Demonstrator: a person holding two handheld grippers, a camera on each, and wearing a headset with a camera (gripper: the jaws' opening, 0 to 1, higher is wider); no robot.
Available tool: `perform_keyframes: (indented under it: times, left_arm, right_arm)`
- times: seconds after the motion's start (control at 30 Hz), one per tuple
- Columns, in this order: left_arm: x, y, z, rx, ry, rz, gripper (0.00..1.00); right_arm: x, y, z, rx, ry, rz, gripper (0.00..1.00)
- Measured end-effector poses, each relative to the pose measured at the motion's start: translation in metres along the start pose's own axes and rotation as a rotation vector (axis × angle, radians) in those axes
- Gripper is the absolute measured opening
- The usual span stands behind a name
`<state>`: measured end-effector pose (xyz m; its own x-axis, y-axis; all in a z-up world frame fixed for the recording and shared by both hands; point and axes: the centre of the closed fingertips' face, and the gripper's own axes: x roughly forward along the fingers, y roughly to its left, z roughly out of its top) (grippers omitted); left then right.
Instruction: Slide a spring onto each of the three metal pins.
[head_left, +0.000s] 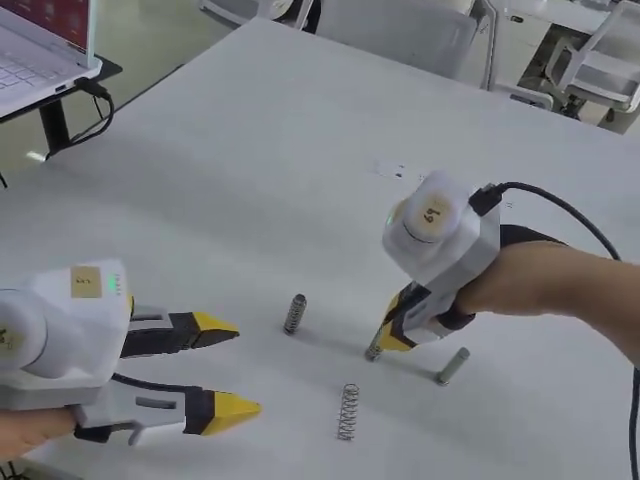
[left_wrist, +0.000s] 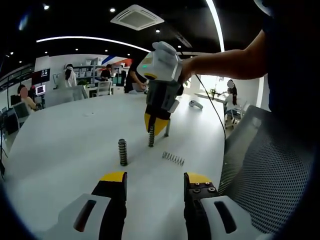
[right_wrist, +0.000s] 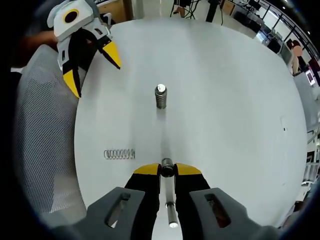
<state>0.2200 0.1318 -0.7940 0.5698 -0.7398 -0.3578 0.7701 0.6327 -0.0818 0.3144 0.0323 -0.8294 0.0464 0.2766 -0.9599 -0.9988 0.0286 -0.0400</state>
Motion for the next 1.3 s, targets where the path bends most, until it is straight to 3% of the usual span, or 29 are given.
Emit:
perform_keyframes:
  times: [0.77,1.3]
  left_arm:
    - [-0.001,-0.002,0.001,0.007,0.008,-0.005,0.39]
    - [0.001,-0.008,0.004,0.017,0.022,-0.020,0.38]
  right_arm:
    - [0.005,0.001,-0.001,0.015,-0.014,-0.011,0.12]
    - [-0.009,-0.002,0.005,0.040,-0.078,-0.039,0.17]
